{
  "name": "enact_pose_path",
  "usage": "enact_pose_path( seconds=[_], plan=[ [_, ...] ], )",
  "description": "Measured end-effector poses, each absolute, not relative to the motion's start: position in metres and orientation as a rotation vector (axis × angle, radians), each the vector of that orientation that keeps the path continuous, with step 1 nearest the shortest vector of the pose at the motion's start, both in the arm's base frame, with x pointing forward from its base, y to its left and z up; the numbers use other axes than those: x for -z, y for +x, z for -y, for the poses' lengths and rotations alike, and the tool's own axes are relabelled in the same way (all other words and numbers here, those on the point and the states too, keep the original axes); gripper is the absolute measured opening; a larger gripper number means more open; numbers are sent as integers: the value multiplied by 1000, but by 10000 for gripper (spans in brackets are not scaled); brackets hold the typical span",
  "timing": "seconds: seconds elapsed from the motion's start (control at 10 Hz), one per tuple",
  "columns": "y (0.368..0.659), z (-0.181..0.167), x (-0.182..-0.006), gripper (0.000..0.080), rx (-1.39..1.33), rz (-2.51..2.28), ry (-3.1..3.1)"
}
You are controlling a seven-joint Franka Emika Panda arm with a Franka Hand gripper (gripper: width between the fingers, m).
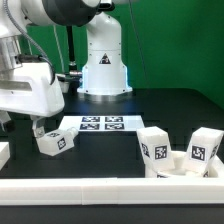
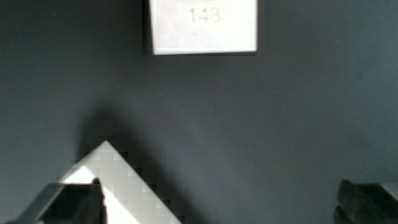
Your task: Assemble stool
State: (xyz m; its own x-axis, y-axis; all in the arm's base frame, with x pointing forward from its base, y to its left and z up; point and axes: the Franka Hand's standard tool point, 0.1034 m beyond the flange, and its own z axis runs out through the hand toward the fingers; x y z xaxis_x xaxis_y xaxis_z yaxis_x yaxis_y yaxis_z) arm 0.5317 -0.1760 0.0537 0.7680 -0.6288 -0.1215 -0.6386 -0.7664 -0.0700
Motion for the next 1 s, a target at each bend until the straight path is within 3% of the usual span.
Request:
enact_pose_path(
  seconds=[0.1, 0.2, 0.4, 1.0],
  plan=[
    [522, 170, -55, 649, -336, -1003, -2782],
    [527, 176, -55, 649, -377, -1001, -2758],
    [503, 169, -53, 649, -588, -1000, -2646],
    [485, 163, -43, 649, -1004, -913, -2442]
  ],
)
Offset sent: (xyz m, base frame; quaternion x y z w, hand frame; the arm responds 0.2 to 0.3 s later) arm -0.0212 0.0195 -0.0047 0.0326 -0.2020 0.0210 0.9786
